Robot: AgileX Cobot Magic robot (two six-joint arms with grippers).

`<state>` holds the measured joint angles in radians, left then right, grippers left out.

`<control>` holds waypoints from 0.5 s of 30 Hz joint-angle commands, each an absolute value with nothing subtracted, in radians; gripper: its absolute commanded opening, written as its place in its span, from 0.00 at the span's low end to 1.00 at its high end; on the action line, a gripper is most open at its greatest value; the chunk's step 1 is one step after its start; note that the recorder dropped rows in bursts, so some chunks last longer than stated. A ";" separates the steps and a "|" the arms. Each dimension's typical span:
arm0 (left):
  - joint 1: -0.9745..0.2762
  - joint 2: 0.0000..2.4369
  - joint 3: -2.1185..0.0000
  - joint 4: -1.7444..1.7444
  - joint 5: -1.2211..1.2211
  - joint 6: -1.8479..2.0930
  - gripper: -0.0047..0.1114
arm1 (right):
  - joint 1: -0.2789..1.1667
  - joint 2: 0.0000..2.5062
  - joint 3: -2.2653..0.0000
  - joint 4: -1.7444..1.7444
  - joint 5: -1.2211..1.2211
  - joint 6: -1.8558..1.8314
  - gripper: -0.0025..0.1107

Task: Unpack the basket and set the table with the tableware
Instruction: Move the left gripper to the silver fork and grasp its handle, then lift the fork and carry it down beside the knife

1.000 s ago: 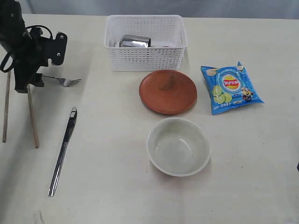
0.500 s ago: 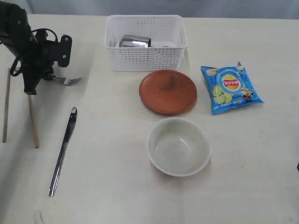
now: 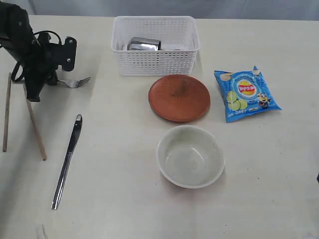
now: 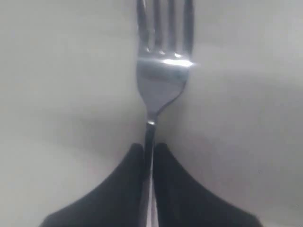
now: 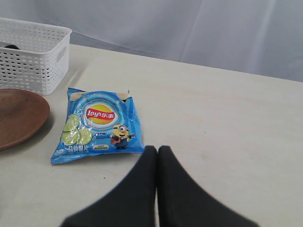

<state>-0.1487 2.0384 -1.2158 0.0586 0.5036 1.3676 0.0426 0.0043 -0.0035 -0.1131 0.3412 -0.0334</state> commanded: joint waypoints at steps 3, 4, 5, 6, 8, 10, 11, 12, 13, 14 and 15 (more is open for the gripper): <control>-0.149 1.961 -1.205 0.000 0.531 1.333 0.04 | 0.042 0.000 0.000 -0.119 0.339 -0.033 0.02; -0.149 1.950 -1.205 -0.012 0.531 1.319 0.04 | 0.042 0.000 0.000 -0.119 0.339 -0.033 0.02; -0.149 1.939 -1.205 -0.012 0.531 1.298 0.04 | 0.042 0.000 0.000 -0.119 0.339 -0.033 0.02; -0.149 1.928 -1.205 -0.012 0.537 1.272 0.04 | 0.042 0.000 0.000 -0.119 0.339 -0.033 0.02; -0.152 1.907 -1.205 -0.017 0.560 1.214 0.04 | 0.042 0.000 0.000 -0.119 0.339 -0.033 0.02; -0.155 1.888 -1.205 -0.037 0.584 1.102 0.04 | 0.042 0.000 0.000 -0.119 0.339 -0.033 0.02; -0.161 1.877 -1.205 -0.050 0.593 1.012 0.04 | 0.042 0.000 0.000 -0.119 0.339 -0.033 0.02; -0.165 1.869 -1.205 -0.050 0.599 0.919 0.04 | 0.042 0.000 0.000 -0.119 0.339 -0.033 0.02; -0.173 1.858 -1.205 -0.050 0.607 0.844 0.04 | 0.042 0.000 0.000 -0.119 0.339 -0.033 0.02; -0.183 1.848 -1.207 -0.050 0.622 0.792 0.04 | 0.042 0.000 0.000 -0.119 0.339 -0.033 0.02; -0.194 1.840 -1.207 -0.050 0.644 0.745 0.04 | 0.042 0.000 0.000 -0.119 0.339 -0.033 0.02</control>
<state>-0.1689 1.8727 -1.2061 -0.0302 0.5980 0.9226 0.0426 0.0043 -0.0035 -0.1131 0.3412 -0.0334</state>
